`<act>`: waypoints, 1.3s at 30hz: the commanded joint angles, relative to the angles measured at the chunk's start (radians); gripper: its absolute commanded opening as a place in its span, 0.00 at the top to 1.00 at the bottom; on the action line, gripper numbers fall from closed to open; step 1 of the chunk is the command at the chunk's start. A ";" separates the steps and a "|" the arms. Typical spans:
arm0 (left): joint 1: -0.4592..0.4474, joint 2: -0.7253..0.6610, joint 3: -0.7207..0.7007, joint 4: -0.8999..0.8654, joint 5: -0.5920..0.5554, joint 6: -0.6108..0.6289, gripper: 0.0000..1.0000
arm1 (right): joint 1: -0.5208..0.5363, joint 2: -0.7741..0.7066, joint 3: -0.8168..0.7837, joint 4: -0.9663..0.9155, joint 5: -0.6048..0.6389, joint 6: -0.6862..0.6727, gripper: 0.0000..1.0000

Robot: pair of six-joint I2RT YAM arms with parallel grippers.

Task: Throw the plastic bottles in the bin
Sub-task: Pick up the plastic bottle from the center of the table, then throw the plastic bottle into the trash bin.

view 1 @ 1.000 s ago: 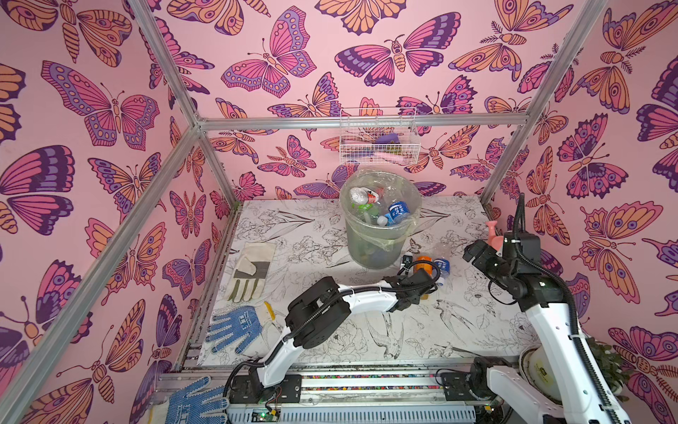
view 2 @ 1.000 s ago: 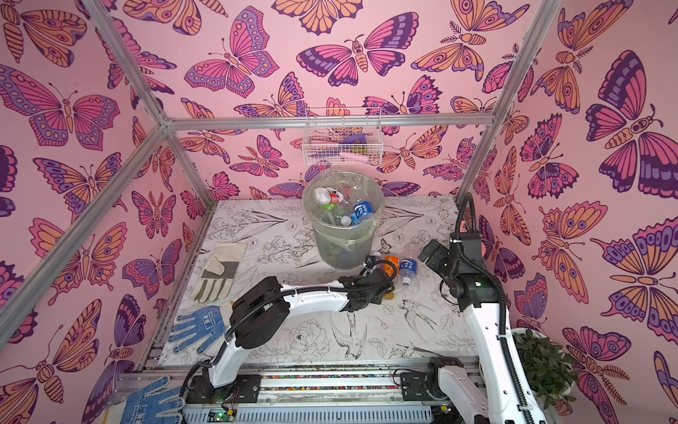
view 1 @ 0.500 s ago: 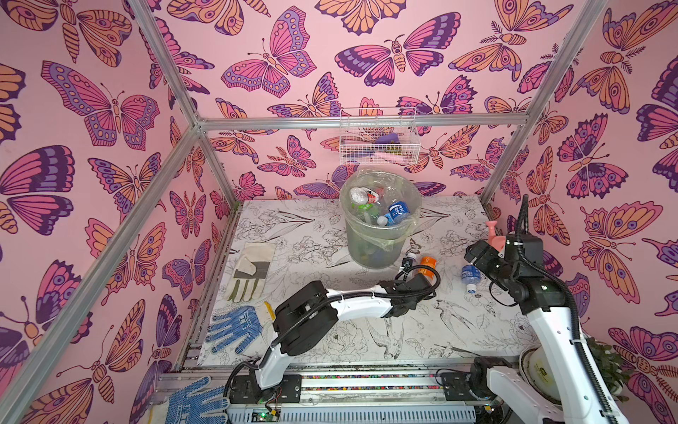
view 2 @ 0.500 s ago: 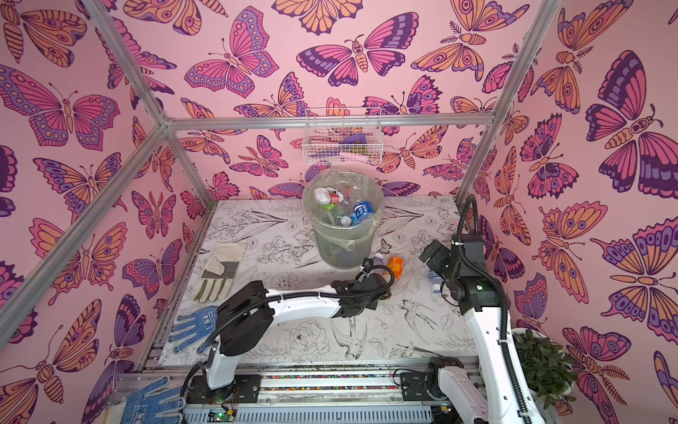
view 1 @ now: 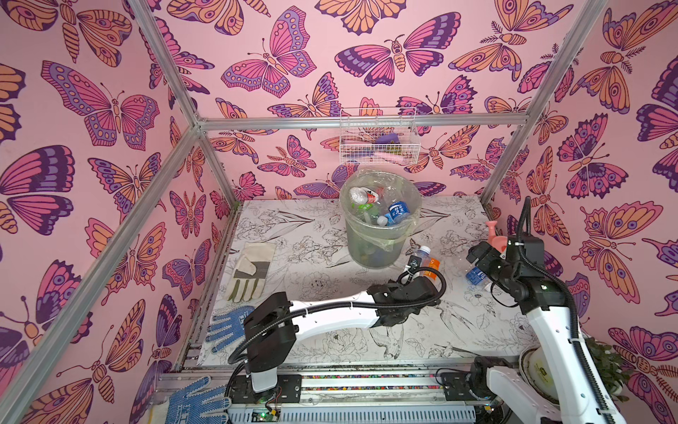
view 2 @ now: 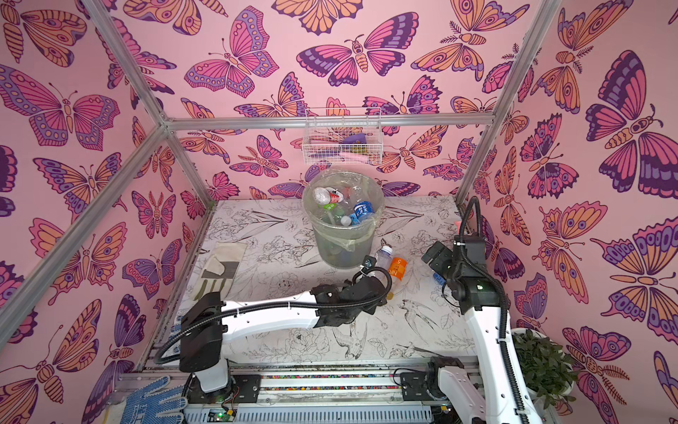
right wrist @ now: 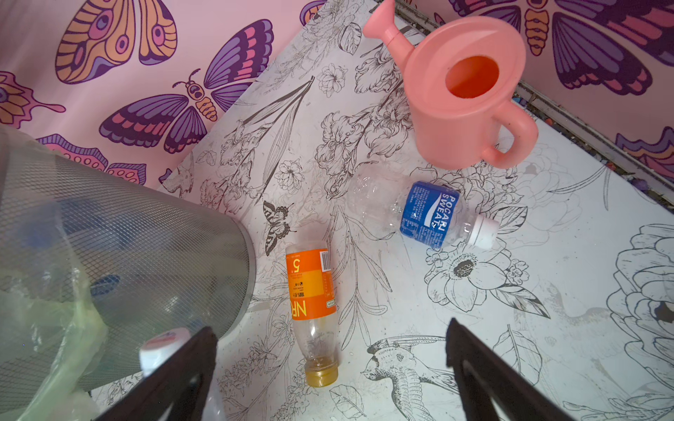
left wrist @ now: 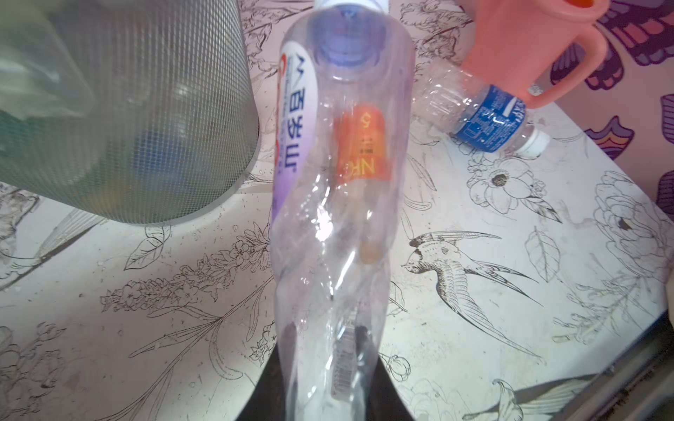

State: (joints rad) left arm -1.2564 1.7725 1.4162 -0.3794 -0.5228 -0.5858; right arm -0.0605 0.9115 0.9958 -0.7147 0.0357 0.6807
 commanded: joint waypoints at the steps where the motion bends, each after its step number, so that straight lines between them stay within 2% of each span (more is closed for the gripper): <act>1: -0.028 -0.062 0.045 -0.070 -0.074 0.085 0.88 | -0.017 0.006 0.006 0.006 -0.001 0.007 0.01; 8: -0.089 -0.119 0.157 -0.109 -0.146 0.223 0.90 | -0.028 0.008 0.015 0.007 -0.012 0.010 0.01; 14: -0.130 -0.152 0.304 -0.108 -0.252 0.418 0.92 | -0.030 -0.002 0.012 0.009 -0.016 0.014 0.01; 21: -0.126 -0.176 0.463 -0.048 -0.317 0.663 0.95 | -0.030 -0.006 0.025 0.009 -0.026 0.016 0.01; 26: -0.092 -0.165 0.563 0.000 -0.296 0.782 0.95 | -0.032 -0.006 0.033 0.008 -0.032 0.017 0.01; 34: 0.015 -0.114 0.712 -0.003 -0.209 0.832 0.96 | -0.030 -0.007 0.036 0.010 -0.035 0.017 0.01; 36: 0.065 -0.101 0.731 -0.029 -0.170 0.797 0.97 | -0.031 -0.006 0.036 0.010 -0.036 0.017 0.01; 39: 0.160 -0.072 0.767 -0.145 -0.068 0.683 0.97 | -0.030 -0.003 0.035 0.012 -0.042 0.017 0.01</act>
State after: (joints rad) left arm -1.1652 1.6638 2.1548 -0.4232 -0.6868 0.1761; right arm -0.0845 0.9154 0.9977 -0.7143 0.0032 0.6846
